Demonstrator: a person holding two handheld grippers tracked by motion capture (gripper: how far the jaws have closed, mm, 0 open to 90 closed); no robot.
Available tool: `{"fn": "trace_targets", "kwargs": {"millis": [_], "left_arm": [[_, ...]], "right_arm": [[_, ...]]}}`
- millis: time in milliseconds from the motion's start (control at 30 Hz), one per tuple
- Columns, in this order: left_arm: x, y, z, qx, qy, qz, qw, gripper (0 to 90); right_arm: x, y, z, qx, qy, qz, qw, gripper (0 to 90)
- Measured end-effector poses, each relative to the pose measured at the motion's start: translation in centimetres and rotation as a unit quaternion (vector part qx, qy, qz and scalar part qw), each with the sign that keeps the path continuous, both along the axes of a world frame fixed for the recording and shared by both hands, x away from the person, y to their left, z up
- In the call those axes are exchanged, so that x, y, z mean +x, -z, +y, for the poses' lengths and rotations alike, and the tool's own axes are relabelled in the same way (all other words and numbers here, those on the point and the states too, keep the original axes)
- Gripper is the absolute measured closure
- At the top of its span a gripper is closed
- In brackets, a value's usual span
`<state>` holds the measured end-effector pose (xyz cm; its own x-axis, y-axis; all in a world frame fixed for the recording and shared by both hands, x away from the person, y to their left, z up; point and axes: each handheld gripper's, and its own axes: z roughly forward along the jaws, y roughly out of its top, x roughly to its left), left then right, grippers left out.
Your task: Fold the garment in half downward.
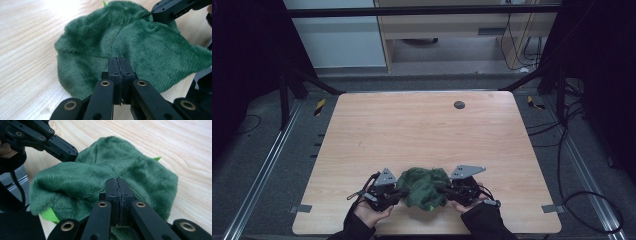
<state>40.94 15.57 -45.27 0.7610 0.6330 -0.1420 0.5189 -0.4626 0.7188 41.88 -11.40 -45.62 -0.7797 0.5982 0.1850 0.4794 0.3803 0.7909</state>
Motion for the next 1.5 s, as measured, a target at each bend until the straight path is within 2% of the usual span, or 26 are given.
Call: {"fn": "trace_targets", "kwargs": {"millis": [400,633,767,933,1067,1300,1500], "left_arm": [[-0.3,1.4,-0.6,0.029,0.001,0.012,0.9995,89.6],[-0.3,1.8,-1.0,0.041,0.001,0.008,0.9991,89.7],[-0.4,1.7,-1.0,0.037,0.001,0.005,0.9993,89.6],[-0.2,0.6,-0.2,0.012,-0.01,-0.003,0.9999,87.4],[0.3,-0.1,0.9,-0.003,-0.028,-0.013,0.9995,85.9],[1.2,-0.7,2.7,-0.008,-0.059,-0.025,0.9979,83.5],[2.1,-0.6,4.5,-0.004,-0.087,-0.036,0.9955,78.7]], "right_arm": [[-0.5,1.1,-0.4,-0.012,-0.005,0.019,0.9997,88.0],[-0.3,1.8,-0.2,-0.025,-0.005,0.023,0.9994,89.0],[-0.1,2.0,-0.2,-0.023,-0.004,0.025,0.9994,88.9],[-0.1,1.2,-0.6,-0.005,-0.002,0.016,0.9999,87.0],[0.1,0.5,-1.3,0.006,0.014,0.004,0.9999,86.1],[0.8,-0.4,-3.6,0.019,0.059,-0.013,0.998,83.0],[1.5,-0.5,-5.3,0.01,0.096,-0.024,0.9951,78.0]]}}
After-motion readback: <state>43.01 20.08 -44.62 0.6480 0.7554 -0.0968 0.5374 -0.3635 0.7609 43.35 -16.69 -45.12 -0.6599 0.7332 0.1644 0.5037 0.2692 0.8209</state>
